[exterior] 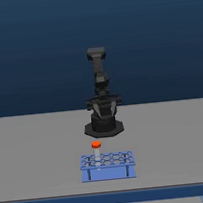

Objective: Pick up the centrifuge tube on the rack

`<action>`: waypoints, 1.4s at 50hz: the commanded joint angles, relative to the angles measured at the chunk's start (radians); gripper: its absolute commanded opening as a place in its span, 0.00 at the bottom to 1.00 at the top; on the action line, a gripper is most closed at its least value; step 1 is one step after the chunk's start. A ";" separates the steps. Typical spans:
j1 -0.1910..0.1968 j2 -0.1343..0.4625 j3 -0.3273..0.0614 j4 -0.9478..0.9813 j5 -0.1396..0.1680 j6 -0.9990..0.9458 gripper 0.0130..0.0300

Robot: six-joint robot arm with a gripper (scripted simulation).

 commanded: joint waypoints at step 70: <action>-0.191 0.448 -0.305 -0.910 0.013 0.788 1.00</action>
